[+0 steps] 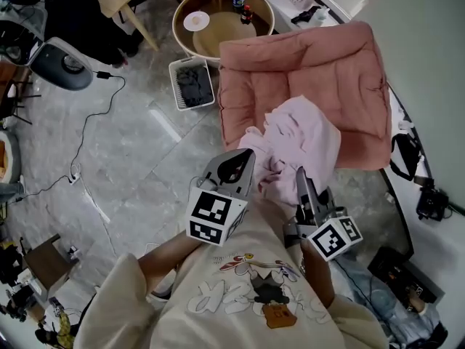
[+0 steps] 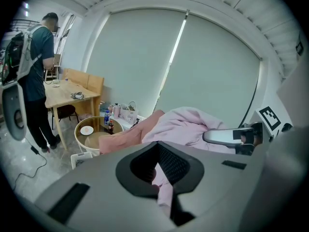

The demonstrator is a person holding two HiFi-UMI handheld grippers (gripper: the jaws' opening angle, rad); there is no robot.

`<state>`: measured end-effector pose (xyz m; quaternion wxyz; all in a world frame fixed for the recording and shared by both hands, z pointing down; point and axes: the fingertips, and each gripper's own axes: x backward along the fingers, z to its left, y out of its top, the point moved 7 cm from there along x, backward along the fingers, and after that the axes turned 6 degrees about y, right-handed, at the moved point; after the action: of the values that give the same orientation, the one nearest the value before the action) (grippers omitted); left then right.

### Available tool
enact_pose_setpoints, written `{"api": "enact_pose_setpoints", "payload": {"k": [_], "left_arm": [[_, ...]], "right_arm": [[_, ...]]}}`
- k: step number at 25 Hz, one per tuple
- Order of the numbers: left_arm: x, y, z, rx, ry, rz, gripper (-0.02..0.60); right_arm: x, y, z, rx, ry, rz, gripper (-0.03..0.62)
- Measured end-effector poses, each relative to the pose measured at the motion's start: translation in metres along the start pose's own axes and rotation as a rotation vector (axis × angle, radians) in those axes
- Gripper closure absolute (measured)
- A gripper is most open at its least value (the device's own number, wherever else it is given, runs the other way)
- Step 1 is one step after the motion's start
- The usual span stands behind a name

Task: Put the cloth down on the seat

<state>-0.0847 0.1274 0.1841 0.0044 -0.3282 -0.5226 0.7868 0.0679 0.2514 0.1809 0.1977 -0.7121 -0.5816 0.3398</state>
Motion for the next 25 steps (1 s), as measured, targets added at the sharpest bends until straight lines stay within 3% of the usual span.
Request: {"api": "enact_pose_setpoints", "payload": {"k": [10, 25], "left_arm": [[-0.058, 0.003, 0.003, 0.048, 0.074, 0.054, 0.577], [-0.127, 0.008, 0.044, 0.179, 0.248, 0.068, 0.577]], "right_arm": [[-0.035, 0.028, -0.043, -0.011, 0.059, 0.097, 0.517], [-0.141, 0.057, -0.103, 0.077, 0.208, 0.381, 0.516]]}}
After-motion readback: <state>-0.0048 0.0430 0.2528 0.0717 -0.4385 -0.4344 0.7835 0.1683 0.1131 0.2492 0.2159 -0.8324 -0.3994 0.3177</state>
